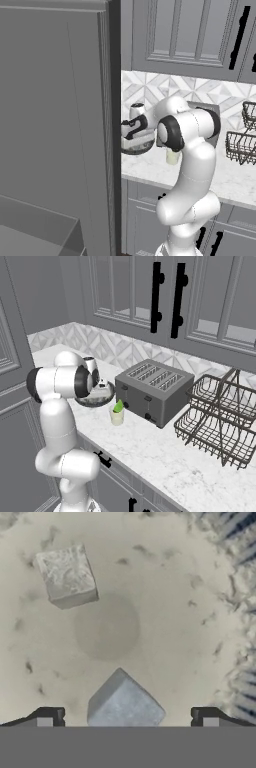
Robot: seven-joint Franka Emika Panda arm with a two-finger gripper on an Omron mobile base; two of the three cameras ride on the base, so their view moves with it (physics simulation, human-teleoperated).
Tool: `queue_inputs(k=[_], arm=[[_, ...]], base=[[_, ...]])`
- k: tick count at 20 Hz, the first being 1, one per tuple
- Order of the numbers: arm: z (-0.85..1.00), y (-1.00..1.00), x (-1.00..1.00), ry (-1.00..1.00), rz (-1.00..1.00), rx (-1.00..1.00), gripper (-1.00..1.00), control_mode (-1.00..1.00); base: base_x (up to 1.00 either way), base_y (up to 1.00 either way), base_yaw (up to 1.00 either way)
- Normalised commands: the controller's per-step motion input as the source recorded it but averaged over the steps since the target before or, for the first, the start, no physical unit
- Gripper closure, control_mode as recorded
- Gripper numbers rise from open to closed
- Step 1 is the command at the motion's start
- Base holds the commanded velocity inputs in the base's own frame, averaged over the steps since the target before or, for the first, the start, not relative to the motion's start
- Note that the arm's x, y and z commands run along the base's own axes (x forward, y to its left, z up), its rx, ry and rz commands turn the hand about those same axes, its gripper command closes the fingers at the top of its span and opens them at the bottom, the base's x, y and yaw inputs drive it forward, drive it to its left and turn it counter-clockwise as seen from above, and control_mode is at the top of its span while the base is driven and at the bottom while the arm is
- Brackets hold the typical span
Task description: Grab a lemon wedge from the fridge and one ice cube from the ice bowl, and put them in the glass of lemonade.
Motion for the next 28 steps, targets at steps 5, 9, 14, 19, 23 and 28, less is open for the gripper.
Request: queue_inputs(k=[5, 9, 14, 19, 23, 28], arm=[[0.0, 0.0, 0.0, 0.09, 0.0, 0.0, 1.0, -1.0], [0.0, 0.0, 0.0, 0.07, 0.0, 0.0, 1.0, -1.0], [0.0, 0.0, 0.0, 0.07, 0.0, 0.0, 1.0, -1.0], [0.03, 0.0, -0.07, -0.04, 0.0, 0.03, 1.0, -1.0], [0.17, 0.0, -0.15, -0.17, 0.0, 0.12, 1.0, -1.0], [0.17, 0.0, -0.12, -0.17, 0.0, 0.13, 1.0, -1.0]], base=[[0.0, 0.0, 0.0], [0.0, 0.0, 0.0], [0.0, 0.0, 0.0], [0.0, 0.0, 0.0], [0.0, 0.0, 0.0], [0.0, 0.0, 0.0]])
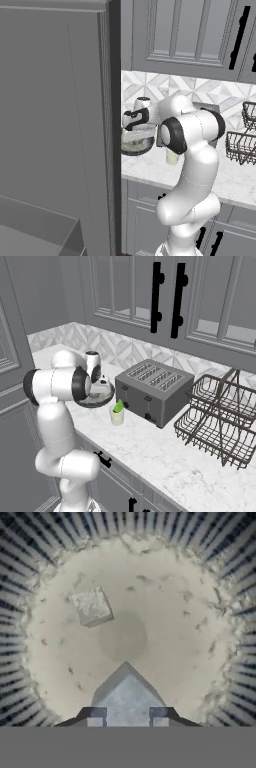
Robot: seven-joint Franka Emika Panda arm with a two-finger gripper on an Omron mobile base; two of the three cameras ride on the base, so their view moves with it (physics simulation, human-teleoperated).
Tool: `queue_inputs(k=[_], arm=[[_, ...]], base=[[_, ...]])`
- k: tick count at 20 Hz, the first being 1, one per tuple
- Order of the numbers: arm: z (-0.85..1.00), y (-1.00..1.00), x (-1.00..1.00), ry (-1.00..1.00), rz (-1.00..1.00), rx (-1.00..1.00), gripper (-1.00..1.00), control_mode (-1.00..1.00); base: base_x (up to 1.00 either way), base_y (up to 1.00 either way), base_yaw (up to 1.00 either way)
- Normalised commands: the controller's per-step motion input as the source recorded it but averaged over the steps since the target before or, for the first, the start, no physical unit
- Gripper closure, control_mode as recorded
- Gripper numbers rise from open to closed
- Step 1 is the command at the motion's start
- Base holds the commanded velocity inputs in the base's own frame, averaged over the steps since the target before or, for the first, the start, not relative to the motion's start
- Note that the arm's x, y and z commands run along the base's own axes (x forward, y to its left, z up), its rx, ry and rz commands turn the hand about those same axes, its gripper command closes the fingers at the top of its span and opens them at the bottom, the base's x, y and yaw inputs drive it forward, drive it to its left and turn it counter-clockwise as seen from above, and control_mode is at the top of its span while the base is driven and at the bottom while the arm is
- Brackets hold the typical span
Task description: Grab a lemon wedge from the fridge and one ice cube from the ice bowl, and put them in the glass of lemonade.
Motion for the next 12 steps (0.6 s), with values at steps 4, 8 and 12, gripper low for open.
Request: queue_inputs(k=[4, 8, 12], arm=[[0.1, -0.01, -0.13, -0.12, 0.0, 0.09, 1.0, -1.0], [0.1, -0.02, -0.08, -0.13, 0.0, 0.09, 1.0, -1.0], [0.43, -0.03, -0.04, -0.05, 0.0, 0.07, 1.0, -1.0]], base=[[0.0, 0.0, 0.0], [0.0, 0.0, 0.0], [0.0, 0.0, 0.0]])
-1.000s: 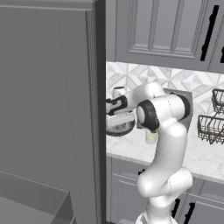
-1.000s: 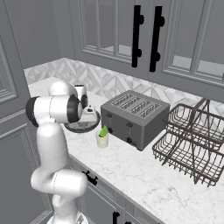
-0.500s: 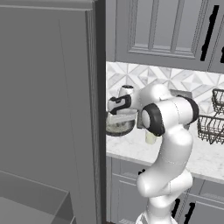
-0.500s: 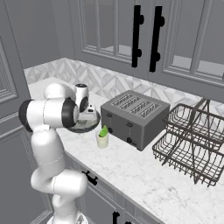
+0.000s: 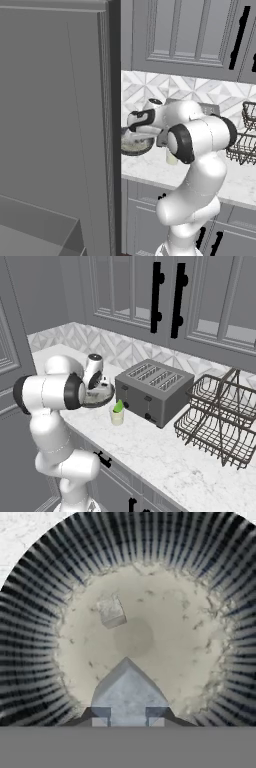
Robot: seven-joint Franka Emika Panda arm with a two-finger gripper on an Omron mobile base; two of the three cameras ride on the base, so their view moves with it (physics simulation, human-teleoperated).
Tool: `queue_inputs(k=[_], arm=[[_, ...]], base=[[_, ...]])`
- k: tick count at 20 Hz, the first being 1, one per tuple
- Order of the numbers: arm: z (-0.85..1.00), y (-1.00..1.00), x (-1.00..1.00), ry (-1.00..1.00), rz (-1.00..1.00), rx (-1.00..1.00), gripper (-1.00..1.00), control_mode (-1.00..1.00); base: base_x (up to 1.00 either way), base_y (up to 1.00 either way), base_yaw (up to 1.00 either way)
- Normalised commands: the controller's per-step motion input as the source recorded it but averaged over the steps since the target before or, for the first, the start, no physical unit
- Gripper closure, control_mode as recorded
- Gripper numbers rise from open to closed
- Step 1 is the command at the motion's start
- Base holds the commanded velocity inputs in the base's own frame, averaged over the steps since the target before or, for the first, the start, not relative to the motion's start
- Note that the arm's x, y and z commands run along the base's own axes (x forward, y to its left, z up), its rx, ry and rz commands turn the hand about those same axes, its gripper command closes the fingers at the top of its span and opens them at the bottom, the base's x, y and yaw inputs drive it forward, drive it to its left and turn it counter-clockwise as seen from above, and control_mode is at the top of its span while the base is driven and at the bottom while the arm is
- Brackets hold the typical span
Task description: Grab a lemon wedge from the fridge and one ice cube from the ice bowl, and put them in the glass of lemonade.
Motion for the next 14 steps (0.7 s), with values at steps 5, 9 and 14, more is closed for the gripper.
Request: queue_inputs(k=[5, 9, 14], arm=[[0.72, -0.09, -0.07, 0.05, 0.0, -0.04, 1.0, -1.0], [0.28, -0.48, -0.47, 0.05, 0.0, -0.04, 1.0, -1.0], [0.01, -0.82, -0.9, 0.0, 0.0, 0.0, 1.0, -1.0]], base=[[0.0, 0.0, 0.0], [0.0, 0.0, 0.0], [0.0, 0.0, 0.0]])
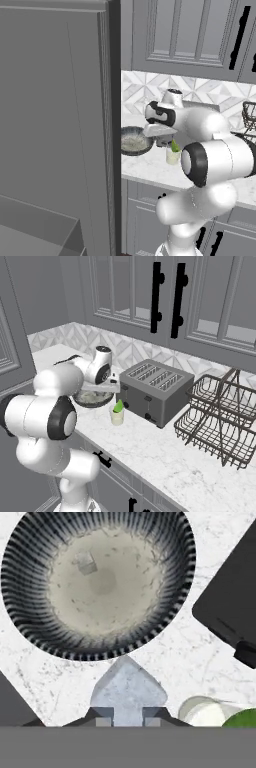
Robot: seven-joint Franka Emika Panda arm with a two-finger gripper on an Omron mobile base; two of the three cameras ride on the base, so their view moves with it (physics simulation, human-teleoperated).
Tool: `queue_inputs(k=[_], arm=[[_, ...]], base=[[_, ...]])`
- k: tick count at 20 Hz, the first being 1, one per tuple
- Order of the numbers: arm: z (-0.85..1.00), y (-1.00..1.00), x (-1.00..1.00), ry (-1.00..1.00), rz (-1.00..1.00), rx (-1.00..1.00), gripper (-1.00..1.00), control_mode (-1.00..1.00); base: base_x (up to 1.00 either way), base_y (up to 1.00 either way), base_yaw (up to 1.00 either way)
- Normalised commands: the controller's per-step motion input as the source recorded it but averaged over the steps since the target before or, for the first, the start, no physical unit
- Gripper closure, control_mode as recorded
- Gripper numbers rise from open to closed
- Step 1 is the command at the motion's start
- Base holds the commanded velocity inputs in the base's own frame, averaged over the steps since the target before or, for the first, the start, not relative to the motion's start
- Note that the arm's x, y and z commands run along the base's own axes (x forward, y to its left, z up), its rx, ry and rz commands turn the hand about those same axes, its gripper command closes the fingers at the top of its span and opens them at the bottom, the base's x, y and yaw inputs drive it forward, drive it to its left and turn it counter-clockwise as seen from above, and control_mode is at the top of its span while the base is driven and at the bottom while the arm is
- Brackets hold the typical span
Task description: Grab a lemon wedge from the fridge and one ice cube from the ice bowl, and put them in the glass of lemonade.
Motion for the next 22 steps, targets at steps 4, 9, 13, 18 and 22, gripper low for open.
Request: queue_inputs(k=[4, 9, 13, 18, 22], arm=[[0.0, -0.67, -0.66, 0.0, 0.0, 0.0, 1.0, -1.0], [0.0, -0.28, -0.02, 0.04, 0.0, -0.06, 1.0, -1.0], [0.0, -0.06, 0.38, 0.12, 0.0, -0.09, 1.0, -1.0], [0.0, -0.27, 0.2, 0.12, 0.0, -0.04, 1.0, -1.0], [0.0, -0.21, 0.0, 0.01, 0.0, 0.0, 1.0, -1.0]], base=[[0.0, 0.0, 0.0], [0.0, 0.0, 0.0], [0.0, 0.0, 0.0], [0.0, 0.0, 0.0], [0.0, 0.0, 0.0]])
